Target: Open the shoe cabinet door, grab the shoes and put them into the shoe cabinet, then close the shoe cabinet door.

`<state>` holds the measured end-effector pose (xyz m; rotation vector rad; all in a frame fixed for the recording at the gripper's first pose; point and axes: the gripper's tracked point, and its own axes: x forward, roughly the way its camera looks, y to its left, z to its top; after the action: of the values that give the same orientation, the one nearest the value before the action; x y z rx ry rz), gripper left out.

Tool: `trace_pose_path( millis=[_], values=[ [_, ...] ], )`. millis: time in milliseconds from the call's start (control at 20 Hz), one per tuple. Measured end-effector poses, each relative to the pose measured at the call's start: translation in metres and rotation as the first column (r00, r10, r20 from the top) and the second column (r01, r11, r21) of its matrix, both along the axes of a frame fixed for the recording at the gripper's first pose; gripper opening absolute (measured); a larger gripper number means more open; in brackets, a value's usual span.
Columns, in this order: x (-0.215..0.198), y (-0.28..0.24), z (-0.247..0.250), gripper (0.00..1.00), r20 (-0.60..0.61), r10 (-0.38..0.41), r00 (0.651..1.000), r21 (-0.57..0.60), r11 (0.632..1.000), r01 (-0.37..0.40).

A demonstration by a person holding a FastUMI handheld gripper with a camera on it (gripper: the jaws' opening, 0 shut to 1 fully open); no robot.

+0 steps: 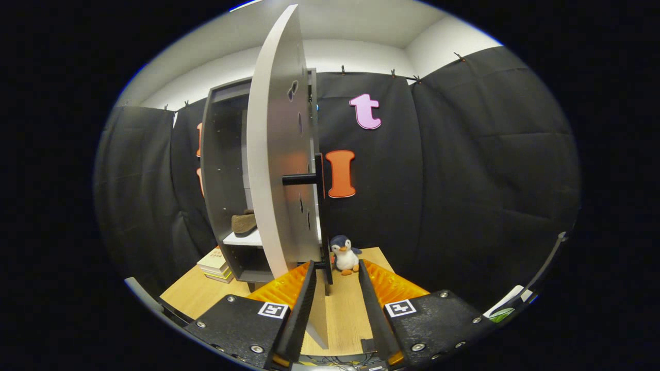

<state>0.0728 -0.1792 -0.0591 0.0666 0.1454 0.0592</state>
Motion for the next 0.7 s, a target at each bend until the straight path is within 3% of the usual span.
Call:
trace_pose_path(
  millis=[250, 700],
  values=[
    [0.004, 0.043, 0.001, 0.54, 0.018, 0.128, 0.992, 0.033, 0.991, -0.129],
    [0.01, 0.096, 0.003, 0.55, 0.033, 0.276, 0.961, 0.036, 0.96, -0.277]
  ],
)
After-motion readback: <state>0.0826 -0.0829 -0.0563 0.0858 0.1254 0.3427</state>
